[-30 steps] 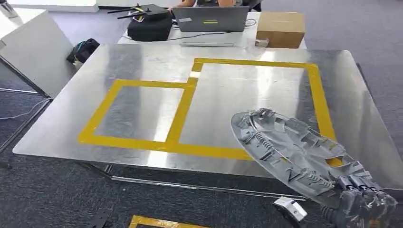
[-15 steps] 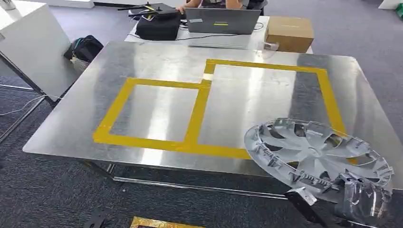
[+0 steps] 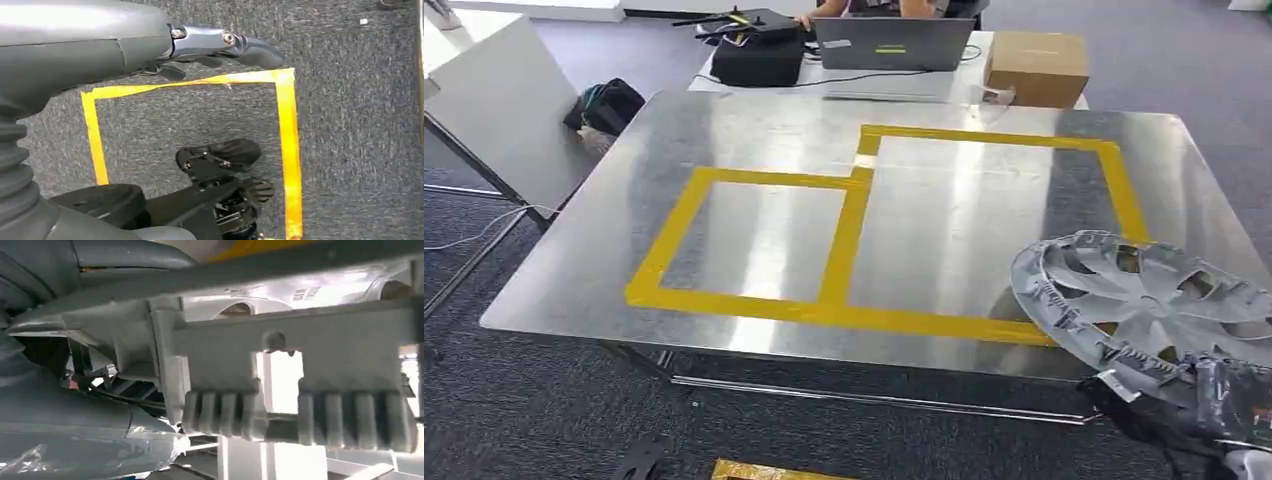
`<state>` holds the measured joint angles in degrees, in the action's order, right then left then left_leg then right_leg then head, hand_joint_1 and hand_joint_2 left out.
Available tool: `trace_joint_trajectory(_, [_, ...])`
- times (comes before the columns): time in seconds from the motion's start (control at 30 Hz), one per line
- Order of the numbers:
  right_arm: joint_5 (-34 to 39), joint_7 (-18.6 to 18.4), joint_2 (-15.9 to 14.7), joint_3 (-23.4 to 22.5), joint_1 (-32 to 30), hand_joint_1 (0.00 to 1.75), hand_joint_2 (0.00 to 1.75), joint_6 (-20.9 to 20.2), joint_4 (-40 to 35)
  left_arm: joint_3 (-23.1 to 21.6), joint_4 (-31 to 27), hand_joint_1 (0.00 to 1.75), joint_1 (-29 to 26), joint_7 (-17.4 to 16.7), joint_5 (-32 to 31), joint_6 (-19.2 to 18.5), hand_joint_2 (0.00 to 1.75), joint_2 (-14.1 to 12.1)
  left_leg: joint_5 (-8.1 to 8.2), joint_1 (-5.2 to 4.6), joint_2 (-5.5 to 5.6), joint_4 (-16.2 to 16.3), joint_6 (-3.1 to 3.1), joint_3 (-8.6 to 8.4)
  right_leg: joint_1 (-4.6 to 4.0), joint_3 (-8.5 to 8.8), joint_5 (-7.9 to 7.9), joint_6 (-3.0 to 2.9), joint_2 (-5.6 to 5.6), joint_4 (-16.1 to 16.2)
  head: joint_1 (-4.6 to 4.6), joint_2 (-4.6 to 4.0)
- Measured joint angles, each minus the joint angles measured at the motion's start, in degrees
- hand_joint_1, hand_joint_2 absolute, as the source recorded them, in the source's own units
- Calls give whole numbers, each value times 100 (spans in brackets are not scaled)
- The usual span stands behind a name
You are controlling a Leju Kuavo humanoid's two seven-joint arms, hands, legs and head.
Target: Take the parts from the cabinet and place them on the table.
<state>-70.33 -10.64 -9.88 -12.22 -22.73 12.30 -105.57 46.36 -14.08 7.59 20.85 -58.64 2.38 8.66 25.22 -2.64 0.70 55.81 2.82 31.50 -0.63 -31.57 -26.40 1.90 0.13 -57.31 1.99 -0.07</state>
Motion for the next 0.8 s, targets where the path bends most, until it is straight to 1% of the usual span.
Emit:
trace_joint_trajectory(0.07, [100, 87, -172, -289, 173, 175, 175, -170, 130, -46, -2, 0, 17, -28, -17, -2, 175, 2, -3, 0, 1, -3, -5, 0, -1, 1, -2, -5, -2, 0, -4, 0])
trace_joint_trajectory(0.13, [96, 214, -337, -634, 372, 175, 175, -194, 326, -98, -2, 0, 26, -61, -52, -17, 175, 2, -12, 0, 1, -4, -19, 2, -1, 2, 2, -11, -1, -1, -4, 0])
trace_joint_trajectory(0.23, [-176, 407, -542, -1034, 656, 175, 175, -30, 687, -142, 0, 0, 44, -94, -66, -24, 175, 2, -15, -5, 0, -4, -22, 5, 2, 0, 10, -11, -1, -1, -7, 0])
trace_joint_trajectory(0.3, [-352, 443, -644, -1188, 820, 175, 175, 94, 913, -192, -2, 0, 46, -94, -89, -35, 175, 4, -17, -8, 0, -4, -19, 5, 5, 2, 18, -4, -1, 0, -5, 0])
trace_joint_trajectory(0.4, [-670, 485, -817, -1258, 1073, 175, 175, 256, 1255, -258, 0, 0, 54, -122, -116, -61, 175, 11, -21, -19, -1, -4, -14, 11, 15, -5, 25, -3, 3, 0, -2, 0])
trace_joint_trajectory(0.5, [-756, 492, -970, -1272, 1286, 175, 175, 291, 1575, -288, -2, 0, 84, -129, -118, -79, 175, 13, -25, -21, -4, -3, -7, 12, 18, -4, 29, 3, 4, 4, -7, 0])
trace_joint_trajectory(0.67, [-792, 509, -1060, -1271, 1414, 175, 175, 302, 1807, -339, -2, 0, 89, -155, -118, -83, 175, 13, -27, -27, -3, -3, -1, 18, 23, -6, 30, 5, 1, 4, -4, 0])
trace_joint_trajectory(0.8, [-1065, 651, -1254, -1103, 1622, 175, 175, 394, 2052, -393, -2, 0, 112, -157, -151, -116, 175, 13, -27, -27, -5, -3, -1, 24, 23, -13, 35, 12, 10, 4, -4, 0])
